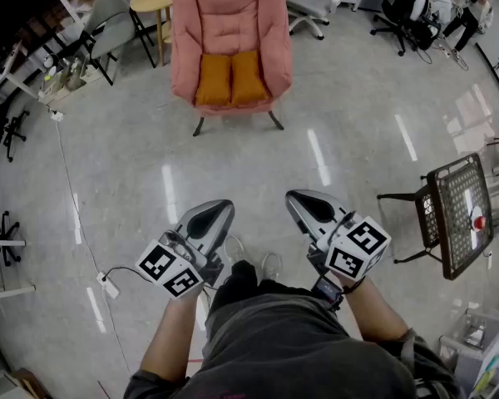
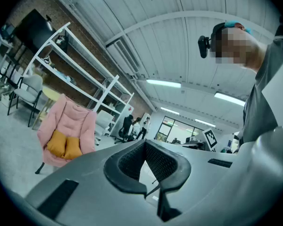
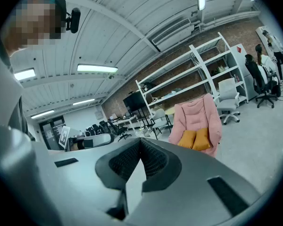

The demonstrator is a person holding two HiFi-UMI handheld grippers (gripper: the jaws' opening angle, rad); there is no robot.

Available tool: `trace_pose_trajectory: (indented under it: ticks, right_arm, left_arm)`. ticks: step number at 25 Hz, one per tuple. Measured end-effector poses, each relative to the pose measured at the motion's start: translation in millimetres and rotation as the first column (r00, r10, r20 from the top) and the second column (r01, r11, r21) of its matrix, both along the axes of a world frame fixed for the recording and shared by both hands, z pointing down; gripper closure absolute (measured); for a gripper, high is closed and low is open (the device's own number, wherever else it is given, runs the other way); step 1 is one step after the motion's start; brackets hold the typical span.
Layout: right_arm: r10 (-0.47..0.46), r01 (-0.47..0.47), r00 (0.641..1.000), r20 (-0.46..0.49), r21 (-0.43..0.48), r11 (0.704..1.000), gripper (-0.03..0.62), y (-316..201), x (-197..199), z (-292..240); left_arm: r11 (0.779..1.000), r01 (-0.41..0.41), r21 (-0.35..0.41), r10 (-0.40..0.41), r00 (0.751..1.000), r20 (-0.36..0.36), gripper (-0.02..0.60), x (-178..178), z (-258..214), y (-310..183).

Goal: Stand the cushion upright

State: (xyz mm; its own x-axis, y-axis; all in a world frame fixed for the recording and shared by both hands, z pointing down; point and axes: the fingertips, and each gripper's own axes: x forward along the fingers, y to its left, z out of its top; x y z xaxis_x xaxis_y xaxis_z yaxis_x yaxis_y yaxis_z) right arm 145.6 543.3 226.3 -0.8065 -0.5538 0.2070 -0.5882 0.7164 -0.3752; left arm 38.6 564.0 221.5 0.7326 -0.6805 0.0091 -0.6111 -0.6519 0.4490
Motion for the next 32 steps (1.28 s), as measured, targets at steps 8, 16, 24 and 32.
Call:
trace_pose_trajectory:
  ticks: [8, 16, 24, 32]
  right_arm:
    - [0.018, -0.019, 0.999, -0.032, -0.020, 1.000, 0.582, -28, -41, 5]
    - [0.059, -0.060, 0.997, -0.039, -0.027, 0.998, 0.580, -63, -78, -2]
    - [0.112, -0.113, 0.993, -0.029, -0.024, 0.993, 0.580, -100, -89, -7]
    - [0.125, -0.126, 0.992, -0.018, -0.019, 0.992, 0.580, -141, -94, 4]
  left_arm:
    - [1.000, -0.029, -0.012, 0.029, 1.000, -0.011, 0.572, -43, 5, -33]
    - [0.998, -0.067, -0.003, 0.067, 0.998, -0.013, 0.572, -87, 1, -67]
    - [0.998, -0.059, 0.014, 0.059, 0.998, -0.011, 0.572, -123, -3, -95]
    - [0.998, -0.063, 0.003, 0.063, 0.998, 0.006, 0.572, -134, 9, -133]
